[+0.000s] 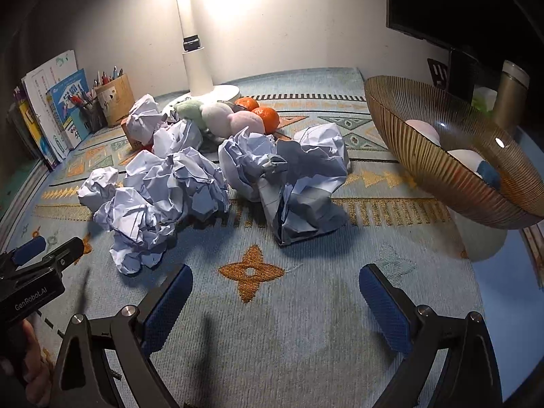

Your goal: Organize objects

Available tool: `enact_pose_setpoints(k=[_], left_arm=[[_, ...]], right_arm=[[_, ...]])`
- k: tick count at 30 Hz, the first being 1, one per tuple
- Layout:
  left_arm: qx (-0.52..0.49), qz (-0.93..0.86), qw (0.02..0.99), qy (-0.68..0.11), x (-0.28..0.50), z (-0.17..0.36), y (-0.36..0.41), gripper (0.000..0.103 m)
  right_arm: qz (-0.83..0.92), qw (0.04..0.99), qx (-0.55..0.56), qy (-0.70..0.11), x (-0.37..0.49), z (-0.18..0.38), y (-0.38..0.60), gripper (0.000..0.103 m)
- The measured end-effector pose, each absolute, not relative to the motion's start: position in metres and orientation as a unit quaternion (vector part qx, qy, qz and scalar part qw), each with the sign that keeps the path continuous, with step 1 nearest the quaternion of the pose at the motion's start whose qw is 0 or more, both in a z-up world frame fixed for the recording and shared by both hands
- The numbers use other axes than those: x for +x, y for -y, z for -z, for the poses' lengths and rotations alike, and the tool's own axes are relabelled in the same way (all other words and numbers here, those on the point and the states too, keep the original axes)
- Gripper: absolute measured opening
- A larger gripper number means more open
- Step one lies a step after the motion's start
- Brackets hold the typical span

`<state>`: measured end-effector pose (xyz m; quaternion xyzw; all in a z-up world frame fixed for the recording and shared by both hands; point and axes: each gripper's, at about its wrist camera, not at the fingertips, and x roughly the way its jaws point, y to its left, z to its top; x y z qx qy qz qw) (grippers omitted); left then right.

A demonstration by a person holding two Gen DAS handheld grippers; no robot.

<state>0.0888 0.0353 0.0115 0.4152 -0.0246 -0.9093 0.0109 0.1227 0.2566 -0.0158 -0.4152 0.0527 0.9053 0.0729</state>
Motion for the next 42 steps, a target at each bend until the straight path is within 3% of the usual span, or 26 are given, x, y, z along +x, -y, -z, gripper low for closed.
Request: enact_pose_setpoints(k=[12,17,18,42], left_arm=[[0.428,0.904,-0.004,0.014,0.079,-0.004,-0.041,0.088],[0.429,0.903,-0.006,0.019,0.078,-0.004,-0.044,0.088],[0.429,0.903,-0.007,0.018,0.078,-0.004,-0.044,0.088],[0.44,0.898,-0.014,0.018,0.076,0.0,-0.047,0.09]], right_arm=[[-0.879,0.099,-0.465,-0.045,0.091,0.027,-0.26,0.098],[-0.876,0.116,-0.465,-0.052,0.078,0.027,-0.266,0.099],[-0.874,0.123,-0.467,-0.05,0.074,0.028,-0.267,0.103],[-0.882,0.125,-0.451,-0.061,0.063,0.032,-0.268,0.103]])
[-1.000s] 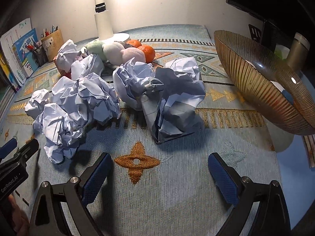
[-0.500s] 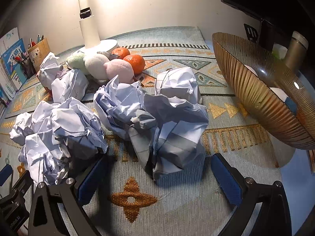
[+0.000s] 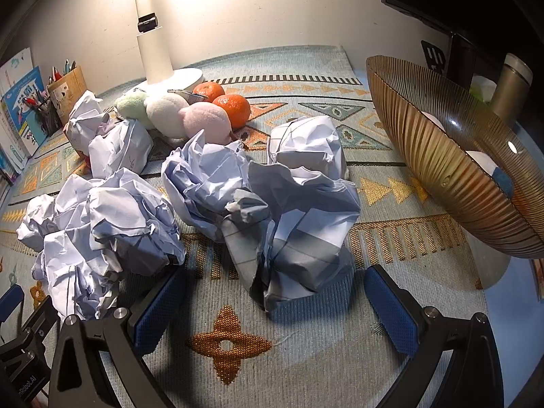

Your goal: Organize objects

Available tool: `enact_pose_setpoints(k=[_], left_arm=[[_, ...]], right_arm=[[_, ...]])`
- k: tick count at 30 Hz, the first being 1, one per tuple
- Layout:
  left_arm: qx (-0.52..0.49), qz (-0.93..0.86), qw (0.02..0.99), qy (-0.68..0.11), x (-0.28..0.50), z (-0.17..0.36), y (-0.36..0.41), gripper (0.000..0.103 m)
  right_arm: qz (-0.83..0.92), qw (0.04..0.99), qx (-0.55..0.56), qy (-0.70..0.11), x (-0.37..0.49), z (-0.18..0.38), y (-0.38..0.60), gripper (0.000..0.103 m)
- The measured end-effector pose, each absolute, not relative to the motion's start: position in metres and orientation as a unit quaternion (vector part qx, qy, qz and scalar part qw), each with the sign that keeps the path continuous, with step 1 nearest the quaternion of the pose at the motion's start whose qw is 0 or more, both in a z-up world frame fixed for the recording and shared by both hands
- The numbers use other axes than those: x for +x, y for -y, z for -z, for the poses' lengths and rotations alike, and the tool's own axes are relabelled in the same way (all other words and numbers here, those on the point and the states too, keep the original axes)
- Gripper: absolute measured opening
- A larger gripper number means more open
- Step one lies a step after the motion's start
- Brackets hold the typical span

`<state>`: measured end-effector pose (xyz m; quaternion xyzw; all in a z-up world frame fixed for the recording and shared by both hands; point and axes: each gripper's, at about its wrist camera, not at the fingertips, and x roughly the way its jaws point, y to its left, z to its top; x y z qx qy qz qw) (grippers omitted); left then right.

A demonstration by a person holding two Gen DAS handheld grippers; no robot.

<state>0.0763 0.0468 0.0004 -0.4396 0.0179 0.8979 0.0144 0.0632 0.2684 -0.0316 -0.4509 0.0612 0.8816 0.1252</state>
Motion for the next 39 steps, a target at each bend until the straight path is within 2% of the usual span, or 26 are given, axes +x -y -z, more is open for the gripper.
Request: enact_pose_setpoints(k=[14,19,39], left_arm=[[-0.445,-0.895,0.023,-0.013,0.0756,-0.0001,-0.0457,0.093],[-0.449,-0.893,0.025,-0.011,0.0751,0.0015,-0.0445,0.098],[-0.449,-0.893,0.027,-0.012,0.0749,0.0025,-0.0449,0.099]], right_arm=[[-0.882,0.126,-0.451,-0.061,0.0632,0.0324,-0.2678,0.103],[-0.882,0.126,-0.451,-0.061,0.0632,0.0324,-0.2677,0.103],[-0.882,0.126,-0.45,-0.061,0.0631,0.0321,-0.2677,0.103]])
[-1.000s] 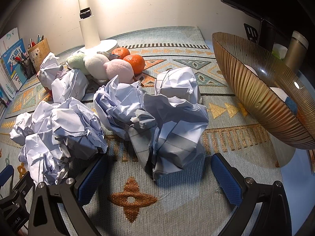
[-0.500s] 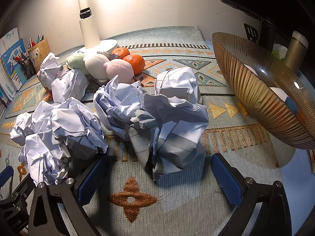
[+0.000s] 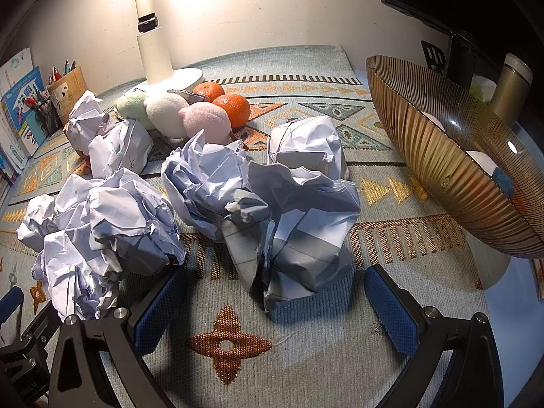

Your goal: Organize objects

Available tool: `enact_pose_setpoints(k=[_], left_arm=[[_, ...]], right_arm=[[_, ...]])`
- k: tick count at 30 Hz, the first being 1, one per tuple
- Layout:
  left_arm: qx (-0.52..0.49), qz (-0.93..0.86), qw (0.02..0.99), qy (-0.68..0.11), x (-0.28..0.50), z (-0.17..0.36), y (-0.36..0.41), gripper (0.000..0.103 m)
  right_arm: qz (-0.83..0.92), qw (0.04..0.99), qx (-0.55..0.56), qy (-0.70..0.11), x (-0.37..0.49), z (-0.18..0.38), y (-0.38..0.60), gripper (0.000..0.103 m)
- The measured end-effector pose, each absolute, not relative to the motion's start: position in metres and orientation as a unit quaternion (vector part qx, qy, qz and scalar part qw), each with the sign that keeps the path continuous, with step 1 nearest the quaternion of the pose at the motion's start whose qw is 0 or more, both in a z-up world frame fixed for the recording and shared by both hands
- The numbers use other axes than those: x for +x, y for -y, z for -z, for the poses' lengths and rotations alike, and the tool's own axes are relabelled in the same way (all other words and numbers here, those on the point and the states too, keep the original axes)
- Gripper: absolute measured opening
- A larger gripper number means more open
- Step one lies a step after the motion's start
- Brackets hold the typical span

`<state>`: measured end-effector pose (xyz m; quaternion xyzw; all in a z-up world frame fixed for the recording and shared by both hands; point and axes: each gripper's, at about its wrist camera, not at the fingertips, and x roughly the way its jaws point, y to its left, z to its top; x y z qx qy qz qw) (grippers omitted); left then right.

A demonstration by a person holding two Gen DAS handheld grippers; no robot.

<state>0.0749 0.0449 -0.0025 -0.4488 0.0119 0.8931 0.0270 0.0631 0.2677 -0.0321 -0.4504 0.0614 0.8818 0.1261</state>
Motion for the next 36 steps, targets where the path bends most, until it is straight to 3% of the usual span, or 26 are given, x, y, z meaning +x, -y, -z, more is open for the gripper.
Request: enact_pose_setpoints(k=[36], left_arm=[[-0.45,-0.893,0.023,-0.012,0.0757,0.0025,-0.0425,0.102]], right_arm=[[-0.882,0.126,-0.45,-0.062,0.0639,0.0328,-0.2679,0.103]])
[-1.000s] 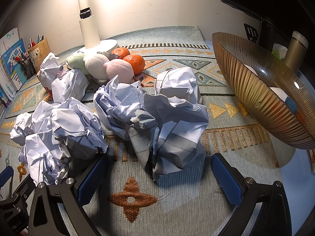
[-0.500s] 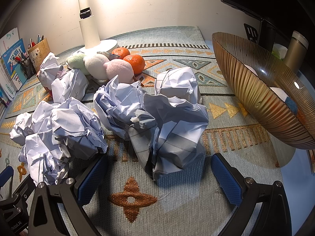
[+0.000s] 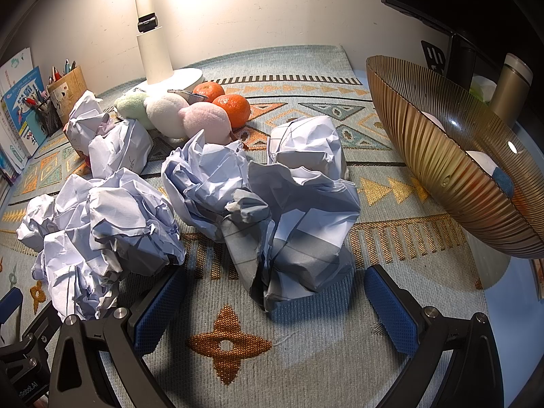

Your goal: Organize objects

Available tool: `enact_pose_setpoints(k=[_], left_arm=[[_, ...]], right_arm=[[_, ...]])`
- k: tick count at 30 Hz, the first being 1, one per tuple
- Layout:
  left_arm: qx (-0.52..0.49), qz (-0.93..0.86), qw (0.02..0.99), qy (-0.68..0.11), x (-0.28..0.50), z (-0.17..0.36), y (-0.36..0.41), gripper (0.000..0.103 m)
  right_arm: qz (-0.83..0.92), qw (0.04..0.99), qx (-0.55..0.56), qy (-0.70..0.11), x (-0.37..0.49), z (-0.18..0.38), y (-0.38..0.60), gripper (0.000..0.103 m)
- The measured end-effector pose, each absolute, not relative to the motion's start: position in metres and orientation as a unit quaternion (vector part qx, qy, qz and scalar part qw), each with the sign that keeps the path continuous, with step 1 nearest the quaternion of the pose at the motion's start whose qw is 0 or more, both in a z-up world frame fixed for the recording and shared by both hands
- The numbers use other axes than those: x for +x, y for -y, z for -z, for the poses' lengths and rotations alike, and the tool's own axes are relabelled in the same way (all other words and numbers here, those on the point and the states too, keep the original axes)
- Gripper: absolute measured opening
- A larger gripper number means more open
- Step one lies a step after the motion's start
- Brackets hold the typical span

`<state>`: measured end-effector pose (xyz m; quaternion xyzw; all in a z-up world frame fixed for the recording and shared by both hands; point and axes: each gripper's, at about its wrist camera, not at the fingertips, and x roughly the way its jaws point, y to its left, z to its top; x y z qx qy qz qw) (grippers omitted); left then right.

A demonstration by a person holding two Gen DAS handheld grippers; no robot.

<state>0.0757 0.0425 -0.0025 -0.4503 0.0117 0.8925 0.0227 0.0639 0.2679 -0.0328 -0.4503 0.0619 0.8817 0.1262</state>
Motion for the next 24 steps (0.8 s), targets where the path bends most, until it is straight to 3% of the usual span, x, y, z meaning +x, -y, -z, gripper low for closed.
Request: enact_pose_setpoints(k=[10,16,20,24], left_arm=[[-0.443,-0.895,0.051,0.017,0.079,0.0,-0.034,0.102],[-0.432,-0.889,0.129,0.074,0.09,-0.013,-0.022,0.102],[-0.404,-0.902,0.14,0.064,0.092,-0.031,-0.023,0.102],[-0.386,-0.912,0.129,0.049,0.08,-0.052,-0.024,0.102]], right_arm=[[-0.866,0.094,-0.489,-0.052,0.076,0.032,-0.266,0.103],[-0.878,0.05,-0.472,-0.055,0.103,0.027,-0.257,0.102],[-0.907,0.02,-0.419,-0.045,0.124,0.006,-0.246,0.098],[-0.928,0.012,-0.371,-0.036,0.127,-0.024,-0.233,0.088]])
